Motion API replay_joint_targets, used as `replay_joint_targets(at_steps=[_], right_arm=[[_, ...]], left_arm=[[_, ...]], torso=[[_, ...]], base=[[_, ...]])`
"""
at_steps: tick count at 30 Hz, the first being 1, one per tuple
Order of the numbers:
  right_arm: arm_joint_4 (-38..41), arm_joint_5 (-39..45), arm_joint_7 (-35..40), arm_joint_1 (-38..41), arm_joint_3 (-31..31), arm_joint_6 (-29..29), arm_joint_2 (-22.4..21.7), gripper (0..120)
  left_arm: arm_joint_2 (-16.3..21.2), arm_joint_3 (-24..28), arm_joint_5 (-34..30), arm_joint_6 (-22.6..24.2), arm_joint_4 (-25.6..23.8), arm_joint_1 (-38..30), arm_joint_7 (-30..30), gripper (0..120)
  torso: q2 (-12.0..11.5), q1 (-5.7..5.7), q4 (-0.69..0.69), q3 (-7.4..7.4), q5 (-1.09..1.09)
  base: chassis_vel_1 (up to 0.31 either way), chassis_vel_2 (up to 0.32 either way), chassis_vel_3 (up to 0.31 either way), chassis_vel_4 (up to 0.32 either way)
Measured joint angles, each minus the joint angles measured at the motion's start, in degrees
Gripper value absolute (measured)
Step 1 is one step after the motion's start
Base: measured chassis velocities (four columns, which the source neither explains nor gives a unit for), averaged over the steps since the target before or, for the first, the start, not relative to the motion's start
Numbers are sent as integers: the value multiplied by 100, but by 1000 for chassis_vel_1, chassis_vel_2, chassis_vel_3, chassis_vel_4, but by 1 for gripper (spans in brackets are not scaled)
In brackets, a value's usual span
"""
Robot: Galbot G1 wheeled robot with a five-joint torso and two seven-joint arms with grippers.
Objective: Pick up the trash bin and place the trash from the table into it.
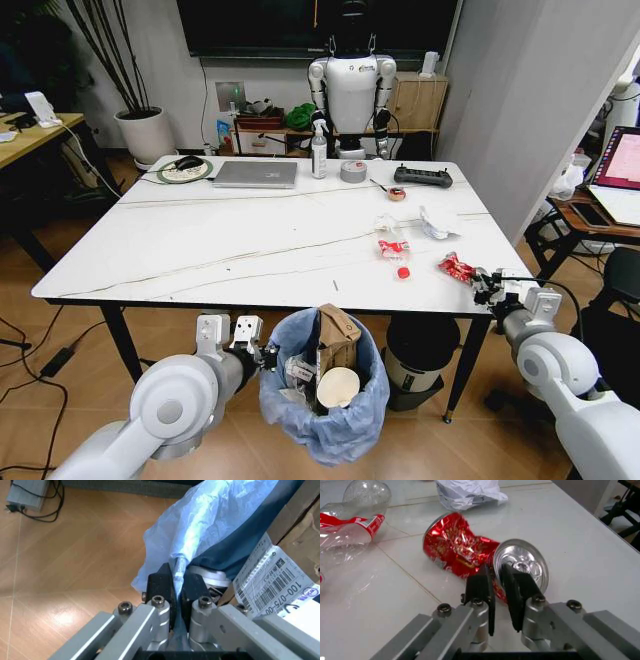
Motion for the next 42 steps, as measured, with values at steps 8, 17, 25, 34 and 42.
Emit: replay_joint_targets(at_steps=[8,17,25,34,42], right_arm=[[-34,-70,0,3,-26,61,10,0],[206,96,43,-43,91,100,-14,0],[1101,590,-154,-402,289,118,-251,0],[2126,731,-2641,-1333,496,890,-906,0],[2331,188,-3593,-1341,35,1220,-1267,0]], left_arm=[[5,-11,-5,0,-10,-6,0,0],[-12,-1,3,0,-10,-5,-4,0],[-23,-15,1,0,9,-15,-15,0],[-54,-62,-33,0,53,-54,-23,0],[3,-113,-58,0,19,-30,-27,0]], torso=[[0,0,0,0,0],[0,0,0,0,1],[0,0,0,0,1],[0,-1,-1,-1,-1],[0,-1,0,0,-1]], base=[[0,0,0,0],[0,0,0,0],[0,0,0,0],[0,0,0,0],[0,0,0,0]])
